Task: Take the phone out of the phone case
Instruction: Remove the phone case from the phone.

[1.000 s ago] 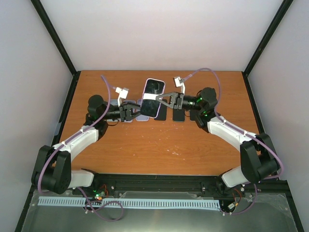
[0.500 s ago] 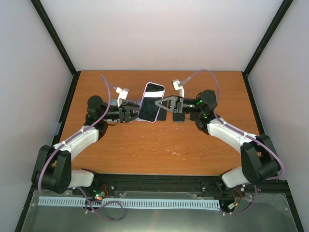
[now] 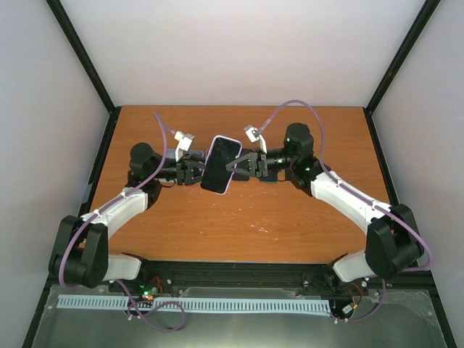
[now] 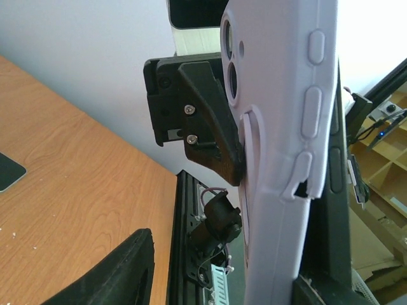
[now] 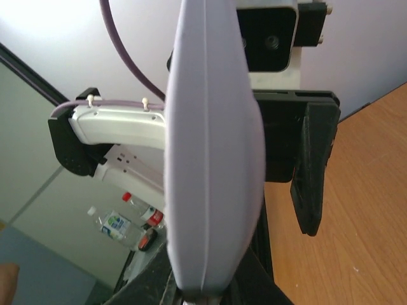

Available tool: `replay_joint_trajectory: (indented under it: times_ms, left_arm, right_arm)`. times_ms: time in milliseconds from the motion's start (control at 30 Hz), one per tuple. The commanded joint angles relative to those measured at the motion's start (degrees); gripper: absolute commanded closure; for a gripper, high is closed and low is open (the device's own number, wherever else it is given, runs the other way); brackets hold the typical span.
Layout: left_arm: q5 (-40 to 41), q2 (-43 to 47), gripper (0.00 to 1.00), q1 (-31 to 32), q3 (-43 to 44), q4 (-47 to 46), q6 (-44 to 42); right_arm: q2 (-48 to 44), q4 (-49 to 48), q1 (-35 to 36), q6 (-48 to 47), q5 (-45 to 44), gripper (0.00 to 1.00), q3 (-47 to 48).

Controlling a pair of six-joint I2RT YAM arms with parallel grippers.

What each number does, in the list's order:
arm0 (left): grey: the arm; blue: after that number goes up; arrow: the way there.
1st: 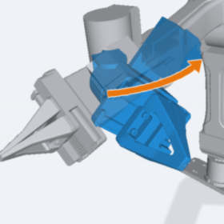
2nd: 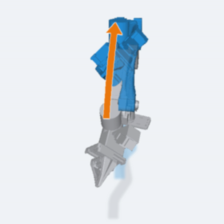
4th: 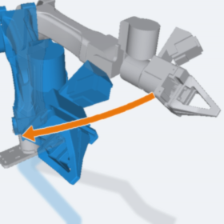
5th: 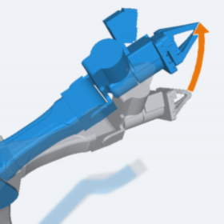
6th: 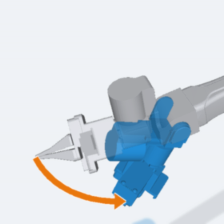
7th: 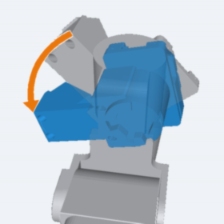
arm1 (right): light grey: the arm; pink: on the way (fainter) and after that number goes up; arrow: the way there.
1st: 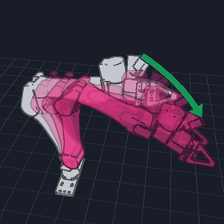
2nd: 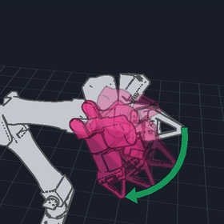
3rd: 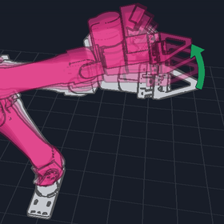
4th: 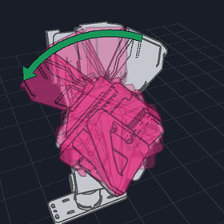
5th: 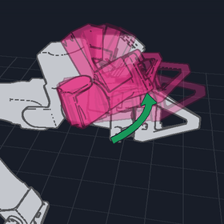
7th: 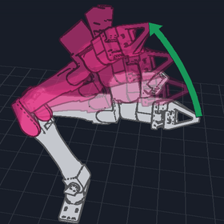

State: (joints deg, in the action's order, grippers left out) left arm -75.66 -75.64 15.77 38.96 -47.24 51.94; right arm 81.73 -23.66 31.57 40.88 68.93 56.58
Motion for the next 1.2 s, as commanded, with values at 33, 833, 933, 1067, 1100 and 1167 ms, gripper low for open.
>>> replay_joint_trajectory:
  times_ms: [33,833,933,1067,1100,1167]
  left_arm:
    - [7.3,-0.8,0.54,2.4,5.5,-1.6,-0.2]
    - [12.7,-1.2,0.99,1.2,5.6,4.0,5.2]
    - [14.8,-1.2,0.99,0.1,6.4,7.6,5.4]
    - [18.2,-1.2,0.99,-0.9,7.3,12.5,5.9]
    - [19.7,-1.2,0.99,-0.9,8.2,15.8,5.1]
    - [22.0,-1.0,0.99,-0.9,9.6,20.2,3.7]
  right_arm:
    - [3.3,21.0,7.2,-12.3,15.1,0.97,5.0]
    - [14.1,51.2,-0.8,-28.9,9.3,0.79,28.1]
    - [13.3,51.4,-2.3,-29.3,7.8,0.63,28.7]
    - [11.0,51.0,-3.9,-31.1,3.4,0.36,27.9]
    - [10.5,51.0,-4.4,-31.5,2.1,0.32,27.8]
    - [9.7,51.5,-5.4,-32.7,-0.5,0.25,27.8]
